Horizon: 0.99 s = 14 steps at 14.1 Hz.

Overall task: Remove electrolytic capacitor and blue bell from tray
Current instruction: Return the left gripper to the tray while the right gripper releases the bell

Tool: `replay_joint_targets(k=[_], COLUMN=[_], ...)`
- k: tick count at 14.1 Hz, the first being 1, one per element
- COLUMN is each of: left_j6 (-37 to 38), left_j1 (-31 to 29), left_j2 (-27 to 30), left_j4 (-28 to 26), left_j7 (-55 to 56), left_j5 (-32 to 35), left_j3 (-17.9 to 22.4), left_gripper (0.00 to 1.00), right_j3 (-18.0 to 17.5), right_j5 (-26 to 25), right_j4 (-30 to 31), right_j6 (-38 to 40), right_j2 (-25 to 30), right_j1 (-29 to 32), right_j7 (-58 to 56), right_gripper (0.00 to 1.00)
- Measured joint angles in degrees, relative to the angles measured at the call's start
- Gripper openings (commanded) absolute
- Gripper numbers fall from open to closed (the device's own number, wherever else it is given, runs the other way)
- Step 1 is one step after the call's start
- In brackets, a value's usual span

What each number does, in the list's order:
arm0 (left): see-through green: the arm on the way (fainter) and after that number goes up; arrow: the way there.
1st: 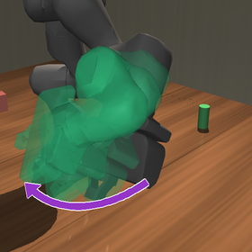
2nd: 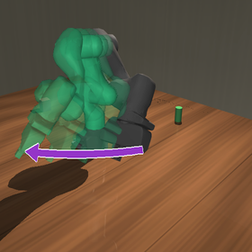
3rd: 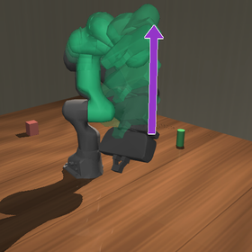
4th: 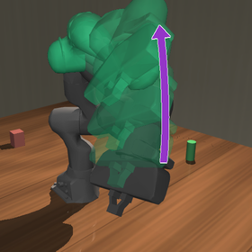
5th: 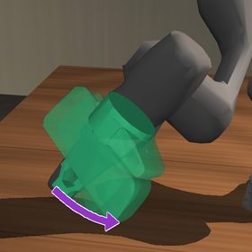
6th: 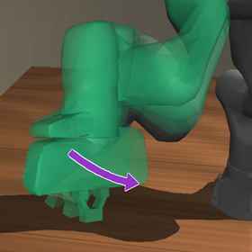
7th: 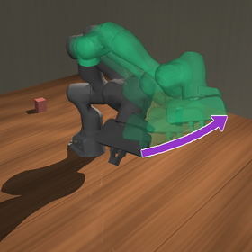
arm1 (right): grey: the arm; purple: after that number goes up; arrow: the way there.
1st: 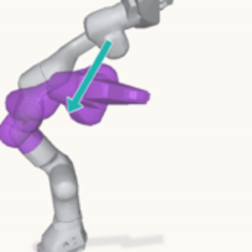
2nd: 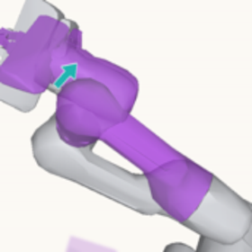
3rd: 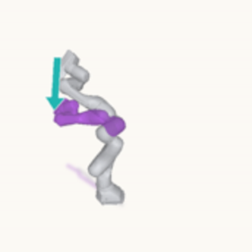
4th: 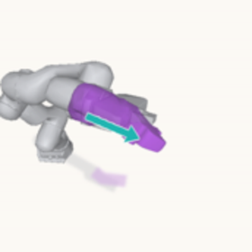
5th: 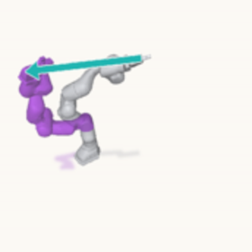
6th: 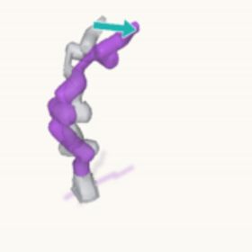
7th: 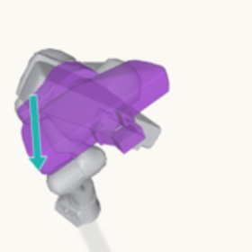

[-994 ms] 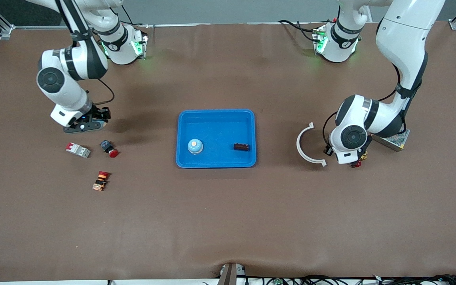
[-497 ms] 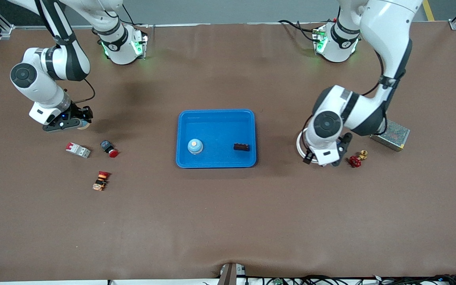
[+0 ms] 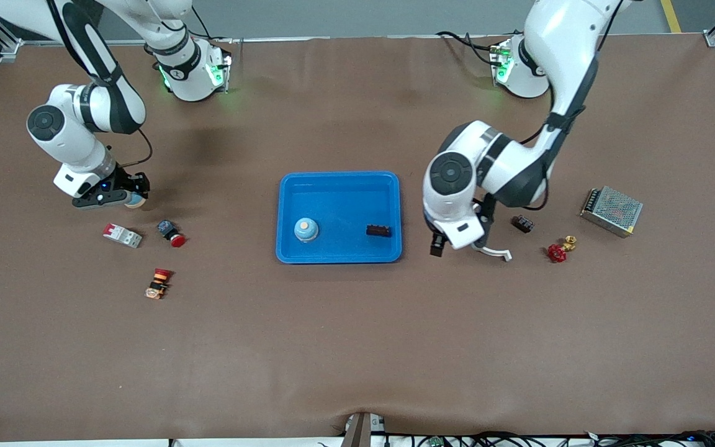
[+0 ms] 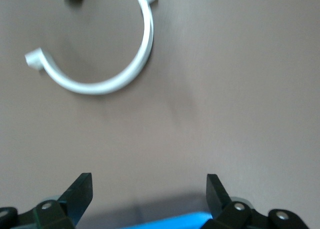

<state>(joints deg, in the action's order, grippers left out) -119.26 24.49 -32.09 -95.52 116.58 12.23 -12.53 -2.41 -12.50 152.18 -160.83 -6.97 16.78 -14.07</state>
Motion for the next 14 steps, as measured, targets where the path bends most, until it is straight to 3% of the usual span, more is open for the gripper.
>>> replay_joint_targets(k=[5, 11, 14], left_j6=[-5.72, -7.96, -9.02], left_j1=[5.0, 8.34, 9.97], left_j2=[-7.86, -10.03, -11.93], left_j4=[5.3, 6.05, 6.07], left_j7=[10.46, 12.78, 14.21], left_j5=[-0.02, -0.71, -0.84], left_j3=[-0.04, -0.09, -0.09], left_gripper=[0.89, 0.76, 0.74], right_j3=[0.0, -0.02, -0.02], right_j5=[0.04, 0.06, 0.06], right_j4=[-0.04, 0.05, 0.44], right_j6=[-3.99, -4.51, -5.77], right_j2=[-4.54, -4.81, -4.86], right_j1=[0.8, 0.99, 1.12], right_j7=[0.27, 1.83, 1.95], right_gripper=[0.0, 0.0, 0.0])
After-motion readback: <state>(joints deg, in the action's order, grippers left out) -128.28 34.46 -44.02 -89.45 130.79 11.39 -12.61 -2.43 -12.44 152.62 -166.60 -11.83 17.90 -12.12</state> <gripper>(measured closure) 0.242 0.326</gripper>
